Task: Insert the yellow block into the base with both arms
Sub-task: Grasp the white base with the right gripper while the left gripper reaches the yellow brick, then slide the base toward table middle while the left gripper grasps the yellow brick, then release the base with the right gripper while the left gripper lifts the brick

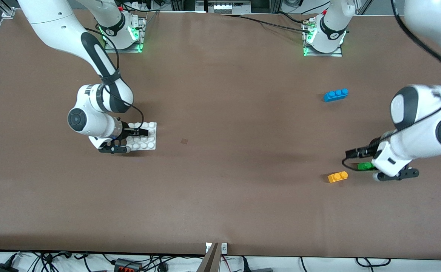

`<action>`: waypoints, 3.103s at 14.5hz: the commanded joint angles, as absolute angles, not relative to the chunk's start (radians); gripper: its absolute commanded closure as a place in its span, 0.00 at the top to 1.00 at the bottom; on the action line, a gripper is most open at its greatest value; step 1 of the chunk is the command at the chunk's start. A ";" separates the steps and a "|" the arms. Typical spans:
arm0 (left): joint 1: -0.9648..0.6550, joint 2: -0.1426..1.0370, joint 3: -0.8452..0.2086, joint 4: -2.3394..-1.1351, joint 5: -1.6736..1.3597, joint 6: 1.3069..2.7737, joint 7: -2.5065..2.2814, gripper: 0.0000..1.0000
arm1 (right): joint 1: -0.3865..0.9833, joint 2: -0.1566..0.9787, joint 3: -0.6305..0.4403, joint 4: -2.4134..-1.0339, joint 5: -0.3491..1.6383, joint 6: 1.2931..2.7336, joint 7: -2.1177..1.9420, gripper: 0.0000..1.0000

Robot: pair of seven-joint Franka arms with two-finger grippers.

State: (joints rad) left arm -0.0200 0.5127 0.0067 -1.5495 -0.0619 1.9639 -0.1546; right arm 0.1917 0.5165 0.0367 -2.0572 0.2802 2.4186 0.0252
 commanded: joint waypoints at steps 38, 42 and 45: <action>-0.021 0.782 -0.006 -1.537 -0.048 2.332 -0.170 0.73 | 0.673 0.595 -0.147 -1.427 0.309 1.889 0.548 1.00; -0.032 0.778 -0.006 -1.540 -0.049 2.330 -0.131 0.62 | 0.652 0.450 -0.264 -1.427 0.181 1.688 0.441 1.00; -0.031 0.753 -0.020 -1.540 -0.051 2.294 -0.107 0.57 | 0.646 0.329 -0.401 -1.425 0.172 1.538 0.401 1.00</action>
State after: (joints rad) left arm -0.0334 0.7797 -0.0048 -1.5421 -0.0619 2.3315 -0.1335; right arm 0.6456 0.4239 -0.3307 -1.3981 0.1858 1.6243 0.4324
